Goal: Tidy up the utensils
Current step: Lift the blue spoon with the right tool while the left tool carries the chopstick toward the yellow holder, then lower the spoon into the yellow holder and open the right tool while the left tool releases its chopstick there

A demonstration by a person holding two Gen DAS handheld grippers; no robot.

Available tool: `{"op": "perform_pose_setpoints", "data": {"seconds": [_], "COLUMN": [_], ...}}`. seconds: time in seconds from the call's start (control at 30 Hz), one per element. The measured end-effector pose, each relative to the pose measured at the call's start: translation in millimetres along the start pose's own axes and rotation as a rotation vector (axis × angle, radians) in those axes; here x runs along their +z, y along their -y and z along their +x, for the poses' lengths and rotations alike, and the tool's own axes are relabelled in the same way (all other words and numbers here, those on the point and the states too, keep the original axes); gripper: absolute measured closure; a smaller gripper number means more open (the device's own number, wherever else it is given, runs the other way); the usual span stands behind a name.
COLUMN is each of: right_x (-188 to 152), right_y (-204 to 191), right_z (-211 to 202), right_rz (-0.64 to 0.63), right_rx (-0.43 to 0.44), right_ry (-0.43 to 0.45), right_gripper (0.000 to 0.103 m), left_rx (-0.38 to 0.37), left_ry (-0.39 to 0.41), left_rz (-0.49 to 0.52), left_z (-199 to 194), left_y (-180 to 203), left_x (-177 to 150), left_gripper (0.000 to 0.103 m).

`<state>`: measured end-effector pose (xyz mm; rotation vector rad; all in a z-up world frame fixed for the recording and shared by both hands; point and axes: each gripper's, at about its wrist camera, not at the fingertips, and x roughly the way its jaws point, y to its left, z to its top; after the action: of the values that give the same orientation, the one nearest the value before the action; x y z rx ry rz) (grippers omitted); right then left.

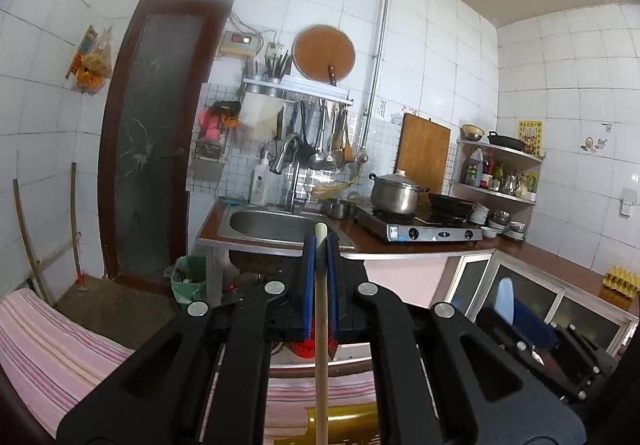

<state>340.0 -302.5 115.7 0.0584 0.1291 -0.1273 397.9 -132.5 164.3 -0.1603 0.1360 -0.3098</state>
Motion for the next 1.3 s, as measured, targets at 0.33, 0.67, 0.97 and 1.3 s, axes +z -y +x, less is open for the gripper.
{"op": "perform_pose_setpoints", "data": {"seconds": [0.33, 0.67, 0.97, 1.3], "right_x": [0.8, -20.5, -12.1, -37.3], "right_y": [-1.3, -0.5, 7.0, -2.1], "right_z": [1.2, 13.6, -30.1, -133.2], "right_rz": [-0.006, -0.013, -0.012, -0.050], "right_rx": [0.003, 0.017, -0.013, 0.028], "right_ry": [0.015, -0.067, -0.137, -0.230], "right_gripper": [0.070, 0.069, 0.040, 0.028], "left_rx": [-0.005, 0.023, 0.145, 0.224], "left_ry": [0.102, -0.001, -0.048, -0.155], "left_rz": [0.063, 0.157, 0.177, 0.159], "left_z": [-11.8, 14.0, -51.3, -185.8], "left_y": [19.1, 19.0, -12.3, -47.3], "left_x": [11.6, -30.4, -10.0, -6.8], "left_gripper": [0.098, 0.098, 0.023, 0.005]}}
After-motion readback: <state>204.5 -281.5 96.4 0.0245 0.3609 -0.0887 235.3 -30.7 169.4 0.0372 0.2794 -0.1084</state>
